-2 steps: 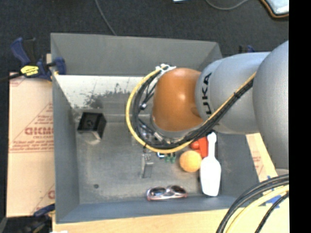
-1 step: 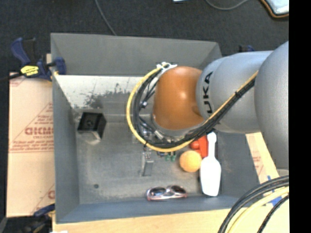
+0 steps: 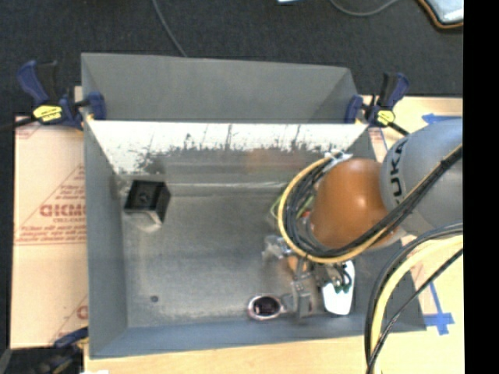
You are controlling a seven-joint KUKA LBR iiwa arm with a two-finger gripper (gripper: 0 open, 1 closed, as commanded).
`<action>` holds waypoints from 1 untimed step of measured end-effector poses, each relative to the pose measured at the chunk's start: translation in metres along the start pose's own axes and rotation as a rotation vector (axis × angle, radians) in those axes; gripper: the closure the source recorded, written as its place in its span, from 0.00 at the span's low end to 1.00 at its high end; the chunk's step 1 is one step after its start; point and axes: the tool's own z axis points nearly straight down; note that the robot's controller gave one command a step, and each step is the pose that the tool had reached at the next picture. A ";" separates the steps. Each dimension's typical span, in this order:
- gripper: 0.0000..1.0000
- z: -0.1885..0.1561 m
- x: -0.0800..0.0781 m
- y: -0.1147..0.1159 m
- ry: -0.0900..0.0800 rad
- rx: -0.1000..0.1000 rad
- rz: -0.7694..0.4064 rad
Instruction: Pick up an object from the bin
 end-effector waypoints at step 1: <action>0.00 -0.069 0.013 0.052 -0.011 -0.002 0.111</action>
Offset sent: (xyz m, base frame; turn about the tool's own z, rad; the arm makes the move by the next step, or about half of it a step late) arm 0.0157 -0.0613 0.0285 0.0735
